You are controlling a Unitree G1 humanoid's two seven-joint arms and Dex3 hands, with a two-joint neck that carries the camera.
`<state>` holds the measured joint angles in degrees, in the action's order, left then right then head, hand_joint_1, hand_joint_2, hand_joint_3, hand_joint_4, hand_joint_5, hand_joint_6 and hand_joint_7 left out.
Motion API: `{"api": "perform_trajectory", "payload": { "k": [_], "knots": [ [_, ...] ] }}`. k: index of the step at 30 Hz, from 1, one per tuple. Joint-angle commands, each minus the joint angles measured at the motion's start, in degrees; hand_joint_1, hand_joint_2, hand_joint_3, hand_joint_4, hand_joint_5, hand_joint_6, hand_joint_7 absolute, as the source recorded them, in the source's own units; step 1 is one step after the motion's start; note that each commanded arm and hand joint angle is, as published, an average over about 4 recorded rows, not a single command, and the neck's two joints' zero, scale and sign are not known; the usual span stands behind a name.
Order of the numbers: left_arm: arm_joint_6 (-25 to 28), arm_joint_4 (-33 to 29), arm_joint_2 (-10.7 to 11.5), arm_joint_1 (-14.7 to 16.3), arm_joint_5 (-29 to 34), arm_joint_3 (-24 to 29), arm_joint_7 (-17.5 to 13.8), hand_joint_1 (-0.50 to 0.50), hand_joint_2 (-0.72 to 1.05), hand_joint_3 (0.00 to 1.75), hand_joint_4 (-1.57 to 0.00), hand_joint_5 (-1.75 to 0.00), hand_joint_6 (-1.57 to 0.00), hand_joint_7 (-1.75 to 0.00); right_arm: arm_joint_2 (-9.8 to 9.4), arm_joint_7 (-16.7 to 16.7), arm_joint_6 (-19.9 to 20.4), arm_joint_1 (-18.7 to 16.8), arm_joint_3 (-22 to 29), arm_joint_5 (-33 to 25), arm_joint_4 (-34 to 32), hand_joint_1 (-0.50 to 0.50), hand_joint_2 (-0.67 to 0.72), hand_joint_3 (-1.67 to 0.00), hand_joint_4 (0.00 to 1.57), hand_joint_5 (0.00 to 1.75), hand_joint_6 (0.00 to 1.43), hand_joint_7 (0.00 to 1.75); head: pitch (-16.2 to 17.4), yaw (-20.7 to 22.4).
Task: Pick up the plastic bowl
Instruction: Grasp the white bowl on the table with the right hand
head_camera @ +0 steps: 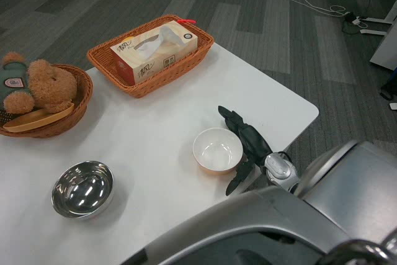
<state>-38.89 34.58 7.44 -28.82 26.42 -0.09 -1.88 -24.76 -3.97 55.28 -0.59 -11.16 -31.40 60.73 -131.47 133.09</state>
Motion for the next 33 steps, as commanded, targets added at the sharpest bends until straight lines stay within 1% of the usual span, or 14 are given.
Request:
{"api": "perform_trajectory", "payload": {
  "k": [1, 5, 9, 13, 14, 16, 17, 20, 21, 22, 24, 26, 29, 33],
  "knots": [
    [-0.66, 0.49, 0.56, -0.71, -0.14, 0.53, -0.31, -0.50, 0.87, 0.00, 0.00, 0.00, 0.00, 0.00, 0.46, 0.13, -0.27, -0.73, -0.70, 0.07, 0.11, -0.31, 0.20, -0.04, 0.00, 0.00, 0.00, 0.16, -0.04, 0.00],
    [-0.66, 0.43, 0.49, -0.65, -0.14, 0.46, -0.31, -0.50, 0.87, 0.00, 0.00, 0.00, 0.00, 0.00, 0.39, 0.37, -0.27, -0.55, -1.05, 0.02, 0.22, -0.33, 0.09, -0.10, 0.00, 0.07, 0.00, 0.28, -0.17, 0.01],
    [-0.66, 0.34, 0.47, -0.45, -0.14, 0.46, -0.31, -0.50, 0.87, 0.00, 0.00, 0.00, 0.00, 0.00, 0.22, 0.54, -0.29, -0.35, -1.60, -0.20, 0.75, -0.38, -0.08, -0.32, 0.00, 0.48, 0.00, 0.56, -0.16, 0.18],
    [-0.66, 0.32, 0.40, -0.14, -0.14, 0.53, -0.31, -0.50, 0.87, 0.00, 0.00, 0.00, 0.00, 0.00, 0.06, 0.96, -0.35, -0.07, -2.20, -0.39, 1.56, -0.38, -0.18, -0.50, 0.01, 0.78, 0.00, 0.72, -0.26, 0.30],
    [-0.66, 0.32, 0.38, -0.07, -0.14, 0.53, -0.31, -0.50, 0.87, 0.00, 0.00, 0.00, 0.00, 0.00, 0.04, 1.09, -0.35, 0.02, -2.37, -0.44, 1.72, -0.39, -0.22, -0.56, 0.04, 0.92, 0.00, 0.79, -0.26, 0.32],
    [-0.66, 0.32, 0.38, 0.04, -0.14, 0.55, -0.31, -0.50, 0.87, 0.00, 0.00, 0.00, 0.00, 0.00, 0.00, 1.14, -0.38, 0.15, -2.66, -0.50, 1.87, -0.41, -0.27, -0.61, 0.09, 1.12, 0.00, 0.89, -0.28, 0.41],
    [-0.66, 0.32, 0.38, 0.12, -0.14, 0.57, -0.31, -0.50, 0.87, 0.00, 0.00, 0.00, 0.00, 0.00, -0.02, 1.16, -0.40, 0.24, -2.86, -0.55, 1.98, -0.42, -0.29, -0.67, 0.16, 1.26, 0.00, 0.98, -0.31, 0.44],
    [-0.66, 0.32, 0.38, 0.36, -0.14, 0.62, -0.31, -0.50, 0.87, 0.00, 0.00, 0.00, 0.00, 0.00, -0.02, 1.18, -0.44, 0.46, -3.32, -0.81, 2.24, -0.44, -0.29, -0.79, 0.39, 1.50, 0.00, 1.15, -0.33, 0.54],
    [-0.66, 0.32, 0.38, 0.43, -0.14, 0.62, -0.31, -0.50, 0.87, 0.00, 0.00, 0.00, 0.00, 0.00, -0.05, 1.20, -0.46, 0.50, -3.45, -0.97, 2.29, -0.45, -0.30, -0.81, 0.48, 1.55, 0.00, 1.19, -0.31, 0.57],
    [-0.66, 0.32, 0.38, 0.47, -0.14, 0.62, -0.31, -0.50, 0.87, 0.00, 0.00, 0.00, 0.00, 0.00, -0.07, 1.22, -0.49, 0.50, -3.52, -1.05, 2.29, -0.46, -0.32, -0.85, 0.62, 1.60, 0.00, 1.24, -0.30, 0.55],
    [-0.66, 0.27, 0.38, 0.56, -0.14, 0.62, -0.31, -0.50, 0.87, 0.00, 0.00, 0.00, 0.00, 0.00, -0.16, 1.29, -0.53, 0.50, -3.69, -1.34, 2.24, -0.46, -0.38, -0.97, 0.99, 1.65, 0.04, 1.34, -0.27, 0.61],
    [-0.66, 0.23, 0.34, 0.61, -0.14, 0.62, -0.31, -0.50, 0.87, 0.00, 0.00, 0.00, 0.00, 0.00, -0.24, 1.33, -0.53, 0.50, -3.78, -1.60, 2.20, -0.46, -0.41, -1.09, 1.25, 1.70, 0.16, 1.43, -0.28, 0.66],
    [-0.66, 0.23, 0.34, 0.61, -0.14, 0.64, -0.31, -0.50, 0.87, 0.00, 0.00, 0.00, 0.00, 0.00, -0.35, 1.40, -0.53, 0.53, -3.85, -1.91, 2.09, -0.46, -0.45, -1.21, 1.44, 1.75, 0.32, 1.50, -0.30, 0.68],
    [-0.66, 0.23, 0.29, 0.63, -0.08, 0.64, -0.31, -0.50, 0.87, 0.00, 0.00, 0.00, 0.00, 0.00, -0.38, 1.42, -0.53, 0.53, -3.87, -2.70, 1.56, -0.46, -0.53, -1.29, 1.56, 1.75, 0.47, 1.55, -0.20, 0.76]
  ]
}}
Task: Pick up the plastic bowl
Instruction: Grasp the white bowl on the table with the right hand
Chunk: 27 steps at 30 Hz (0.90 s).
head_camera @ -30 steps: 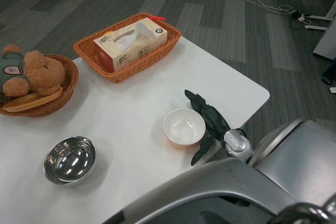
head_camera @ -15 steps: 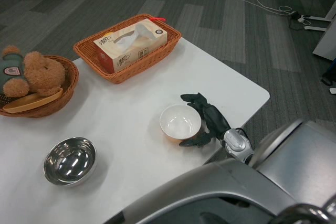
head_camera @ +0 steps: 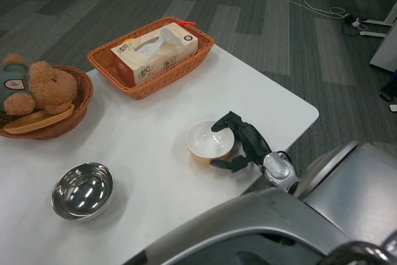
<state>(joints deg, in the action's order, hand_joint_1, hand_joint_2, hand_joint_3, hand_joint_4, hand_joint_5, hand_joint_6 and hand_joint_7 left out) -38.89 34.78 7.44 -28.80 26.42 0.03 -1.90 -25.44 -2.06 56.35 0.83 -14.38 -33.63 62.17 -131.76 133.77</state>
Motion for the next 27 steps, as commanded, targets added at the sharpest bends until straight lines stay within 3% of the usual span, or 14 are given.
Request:
{"api": "perform_trajectory", "payload": {
  "k": [1, 6, 11, 19, 24, 27],
  "knots": [
    [-0.66, 0.02, 0.30, 0.63, -0.05, 0.50, -0.30, -0.50, 0.87, 0.00, 0.00, 0.00, 0.00, 0.00, 0.31, -0.48, -1.59, -0.92, -0.65, -0.69, -0.12, -0.46, -0.54, -1.31, 1.57, 1.75, 0.52, 1.57, 0.17, 0.13],
    [-0.66, 0.11, 0.30, 0.59, -0.05, 0.43, -0.30, -0.50, 0.87, 0.00, 0.00, 0.00, 0.00, 0.00, -0.02, -0.42, -1.44, -0.92, -0.65, -1.72, -2.23, -0.46, -0.54, -1.35, 1.57, 1.75, 0.72, 1.61, 0.37, 0.35],
    [-0.66, 0.11, 0.27, 0.65, -0.05, 0.37, -0.30, -0.50, 0.87, 0.00, 0.00, 0.00, 0.00, 0.00, -0.48, -0.48, -1.24, -0.85, -0.41, -1.85, -4.85, -0.46, -0.54, -1.39, 1.57, 1.72, 0.78, 1.62, 0.48, 0.81],
    [-0.66, 0.11, 0.21, 0.68, -0.05, 0.24, -0.30, -0.50, 0.87, 0.00, 0.00, 0.00, 0.00, 0.00, -1.49, -0.48, -0.32, -0.52, -0.13, -1.39, -10.19, -0.46, -0.54, -1.47, 1.57, 1.65, 0.76, 1.68, 0.31, 1.58],
    [-0.66, 0.04, 0.19, 0.68, -0.05, 0.21, -0.30, -0.50, 0.87, 0.00, 0.00, 0.00, 0.00, 0.00, -2.64, -0.48, -0.01, 0.88, -0.17, 0.48, -13.15, -0.46, -0.54, -1.51, 1.56, 1.75, 0.74, 1.68, -0.37, 3.73],
    [-0.66, 0.02, 0.12, 0.68, -0.05, 0.11, -0.30, -0.50, 0.87, 0.00, 0.00, 0.00, 0.00, 0.00, -3.56, -0.40, -0.01, 2.25, -0.39, 1.55, -14.14, -0.46, -0.54, -1.51, 1.54, 1.67, 0.72, 1.68, -0.65, 4.37]
  ]
}}
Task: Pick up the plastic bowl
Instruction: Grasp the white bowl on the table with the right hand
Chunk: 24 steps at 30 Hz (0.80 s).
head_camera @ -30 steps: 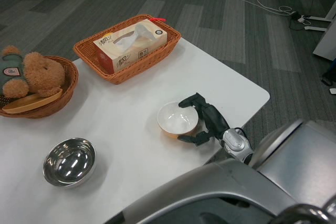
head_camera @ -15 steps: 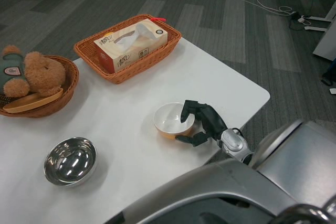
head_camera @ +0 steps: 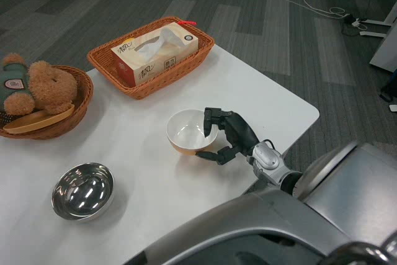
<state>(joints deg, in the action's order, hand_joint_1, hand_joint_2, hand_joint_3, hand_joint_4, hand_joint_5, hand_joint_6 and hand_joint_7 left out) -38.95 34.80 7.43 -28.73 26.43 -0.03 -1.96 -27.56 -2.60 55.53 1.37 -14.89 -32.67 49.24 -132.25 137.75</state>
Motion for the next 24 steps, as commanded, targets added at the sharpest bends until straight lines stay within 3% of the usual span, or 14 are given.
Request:
{"api": "perform_trajectory", "payload": {
  "k": [1, 4, 9, 13, 24],
  "knots": [
    [-0.60, 0.01, 0.12, 0.60, -0.06, 0.14, -0.24, -0.50, 0.87, 0.00, 0.00, 0.00, 0.00, 0.00, -1.62, 0.18, 0.81, 1.97, 0.08, 0.81, -1.27, -0.46, -0.54, -1.51, 1.54, 1.65, 0.71, 1.68, -0.63, 1.39],
    [-0.60, 0.08, 0.12, 0.60, -0.06, 0.08, -0.37, -0.50, 0.87, 0.00, 0.00, 0.00, 0.00, 0.00, -3.11, 0.29, 0.50, 4.15, -1.15, 1.56, -1.41, -0.46, -0.54, -1.51, 1.53, 1.67, 0.70, 1.68, -2.07, 4.10],
    [-0.60, 0.19, 0.12, 0.60, -0.02, -0.27, -1.43, -0.50, 0.87, 0.00, 0.00, 0.00, 0.00, 0.00, -5.39, 0.31, -0.07, 8.26, -3.83, 2.39, -1.43, -0.46, -0.56, -1.51, 1.51, 1.65, 0.69, 1.68, -2.34, 4.57],
    [-0.56, 0.32, 0.12, 0.65, 0.24, -0.58, -2.74, -0.50, 0.83, 0.00, 0.00, 0.00, 0.00, 0.00, -7.11, 0.31, -0.29, 12.04, -6.68, 2.35, -1.25, -0.46, -0.56, -1.51, 1.51, 1.65, 0.69, 1.68, -8.27, 15.89],
    [0.76, 0.54, 0.21, 0.96, 1.61, -1.29, -7.07, -0.50, 0.83, 0.00, 0.00, 0.00, 0.00, 0.00, -9.15, 1.34, -0.49, 20.87, -14.05, 1.16, 1.01, -0.46, -0.54, -1.51, 1.54, 1.65, 0.69, 1.68, -11.84, 23.43]
  ]
}}
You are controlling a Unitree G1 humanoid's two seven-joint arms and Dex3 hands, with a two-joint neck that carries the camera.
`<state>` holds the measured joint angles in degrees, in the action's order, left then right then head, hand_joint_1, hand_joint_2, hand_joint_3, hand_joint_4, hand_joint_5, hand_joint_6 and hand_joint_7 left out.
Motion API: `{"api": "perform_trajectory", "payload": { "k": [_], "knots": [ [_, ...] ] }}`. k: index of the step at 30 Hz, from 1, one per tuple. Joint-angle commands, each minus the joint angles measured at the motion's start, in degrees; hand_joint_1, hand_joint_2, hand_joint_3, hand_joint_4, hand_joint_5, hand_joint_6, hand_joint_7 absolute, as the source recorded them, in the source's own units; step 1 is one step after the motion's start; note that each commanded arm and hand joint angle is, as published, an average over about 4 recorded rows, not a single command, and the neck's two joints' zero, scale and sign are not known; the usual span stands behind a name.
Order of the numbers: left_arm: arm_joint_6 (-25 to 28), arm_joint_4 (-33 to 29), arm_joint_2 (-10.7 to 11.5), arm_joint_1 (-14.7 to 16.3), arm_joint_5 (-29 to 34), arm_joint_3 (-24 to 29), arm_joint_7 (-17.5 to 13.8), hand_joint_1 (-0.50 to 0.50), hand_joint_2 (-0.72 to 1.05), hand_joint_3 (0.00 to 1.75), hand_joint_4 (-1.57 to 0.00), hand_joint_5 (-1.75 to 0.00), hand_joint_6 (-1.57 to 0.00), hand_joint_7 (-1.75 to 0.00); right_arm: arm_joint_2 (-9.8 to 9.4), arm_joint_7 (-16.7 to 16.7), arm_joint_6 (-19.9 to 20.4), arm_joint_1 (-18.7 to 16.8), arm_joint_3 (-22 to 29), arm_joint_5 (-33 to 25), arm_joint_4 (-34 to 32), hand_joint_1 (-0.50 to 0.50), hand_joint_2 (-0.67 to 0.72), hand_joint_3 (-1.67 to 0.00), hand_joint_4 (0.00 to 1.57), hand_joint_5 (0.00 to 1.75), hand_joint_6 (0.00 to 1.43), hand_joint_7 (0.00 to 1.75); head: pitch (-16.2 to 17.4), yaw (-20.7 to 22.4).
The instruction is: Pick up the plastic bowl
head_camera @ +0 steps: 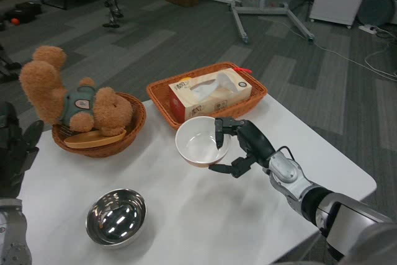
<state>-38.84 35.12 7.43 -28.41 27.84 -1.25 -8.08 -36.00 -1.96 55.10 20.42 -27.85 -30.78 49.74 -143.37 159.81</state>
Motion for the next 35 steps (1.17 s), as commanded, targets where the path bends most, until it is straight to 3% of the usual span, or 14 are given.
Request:
{"api": "perform_trajectory", "payload": {
  "k": [1, 6, 11, 15, 24, 35],
  "knots": [
    [0.91, 0.21, 0.22, 0.63, 0.24, -0.11, -1.19, -0.50, 0.83, 0.00, 0.00, 0.00, 0.00, 0.00, -0.74, 1.00, -0.03, 2.21, -1.41, -0.82, 0.67, -0.46, -0.54, -1.51, 1.54, 1.65, 0.69, 1.68, -1.10, 2.06],
    [1.75, 0.52, 0.29, 0.43, 0.66, -0.66, -2.18, -0.50, 0.87, 0.00, 0.00, 0.00, 0.00, 0.00, -0.76, 1.46, 0.01, 3.39, -3.39, -1.76, 0.89, -0.46, -0.54, -1.51, 1.54, 1.65, 0.69, 1.68, -2.65, 4.34],
    [2.98, 0.82, 0.31, -0.29, 1.69, -1.25, -3.87, -0.50, 0.78, 0.00, 0.00, 0.00, 0.00, 0.00, -0.96, 2.01, 0.01, 4.01, -4.40, -2.05, 0.62, -0.46, -0.54, -1.55, 1.54, 1.65, 0.69, 1.68, -5.18, 6.21],
    [3.07, 1.61, 0.22, -1.10, 1.96, -1.69, -5.26, -0.50, 0.78, 0.00, 0.00, 0.00, 0.00, 0.00, -1.36, 2.14, 0.01, 4.84, -5.52, -2.57, 0.54, -0.46, -0.54, -1.51, 1.54, 1.65, 0.66, 1.68, -6.96, 5.32],
    [3.07, 2.19, 0.09, -1.74, 1.87, -1.74, -5.19, -0.50, 0.78, 0.00, 0.00, 0.00, 0.00, 0.00, -1.53, 2.14, 0.01, 5.68, -6.47, -3.41, 0.45, -0.46, -0.54, -1.51, 1.57, 1.65, 0.69, 1.68, -10.37, 4.35],
    [3.07, 2.82, 0.05, -2.27, 1.87, -1.74, -5.28, -0.50, 0.78, 0.00, 0.00, 0.00, 0.00, 0.00, -1.24, 2.14, 0.01, 5.85, -6.69, -3.59, 0.21, -0.46, -0.54, -1.51, 1.57, 1.65, 0.69, 1.68, -10.43, 4.51]
  ]
}}
